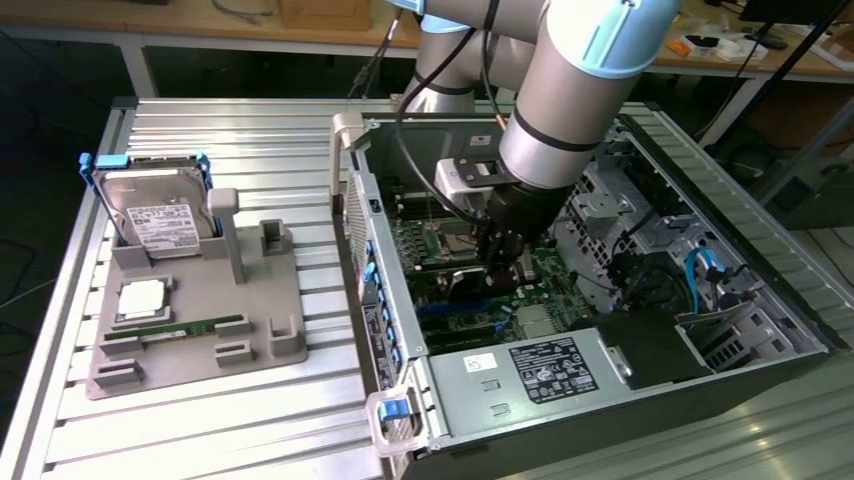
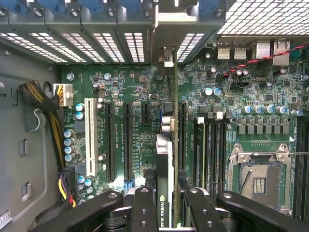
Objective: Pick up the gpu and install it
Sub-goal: 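Insert the gpu into the slot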
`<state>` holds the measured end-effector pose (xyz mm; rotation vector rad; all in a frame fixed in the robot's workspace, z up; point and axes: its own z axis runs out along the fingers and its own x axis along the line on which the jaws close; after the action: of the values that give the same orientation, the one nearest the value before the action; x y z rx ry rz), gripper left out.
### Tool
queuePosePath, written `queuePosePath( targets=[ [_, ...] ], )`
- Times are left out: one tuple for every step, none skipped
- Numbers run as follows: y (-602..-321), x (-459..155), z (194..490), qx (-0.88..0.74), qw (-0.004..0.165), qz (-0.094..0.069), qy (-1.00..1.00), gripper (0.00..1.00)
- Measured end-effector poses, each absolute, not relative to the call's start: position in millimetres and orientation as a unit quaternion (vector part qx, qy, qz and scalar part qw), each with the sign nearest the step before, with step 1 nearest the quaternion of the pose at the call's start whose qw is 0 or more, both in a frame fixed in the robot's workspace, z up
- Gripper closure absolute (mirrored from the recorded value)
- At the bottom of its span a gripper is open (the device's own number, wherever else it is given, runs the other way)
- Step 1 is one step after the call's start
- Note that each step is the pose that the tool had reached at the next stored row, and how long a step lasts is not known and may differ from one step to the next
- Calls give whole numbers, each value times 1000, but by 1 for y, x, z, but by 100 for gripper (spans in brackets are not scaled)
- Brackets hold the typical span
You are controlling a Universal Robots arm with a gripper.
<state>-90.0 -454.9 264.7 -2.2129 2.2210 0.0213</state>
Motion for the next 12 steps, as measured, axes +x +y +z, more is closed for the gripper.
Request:
queuePosePath(
  targets=[
    [-455, -90, 265, -706, 3, 7, 708, 73],
    [-455, -90, 265, -706, 3, 7, 708, 73],
    [-455, -90, 265, -706, 3, 7, 708, 73],
    [-455, -90, 265, -706, 3, 7, 708, 73],
    [-455, -91, 265, -706, 3, 7, 708, 73],
    [-455, -92, 265, -706, 3, 7, 708, 73],
    [-455, -93, 265, -706, 3, 7, 708, 73],
    [-455, -94, 265, -706, 3, 7, 709, 73],
    [-455, -95, 265, -706, 3, 7, 709, 73],
    [-455, -96, 265, -706, 3, 7, 709, 73],
    [-455, -97, 265, -705, 3, 7, 709, 73],
    [-455, -97, 265, -705, 3, 6, 709, 73]
  ],
)
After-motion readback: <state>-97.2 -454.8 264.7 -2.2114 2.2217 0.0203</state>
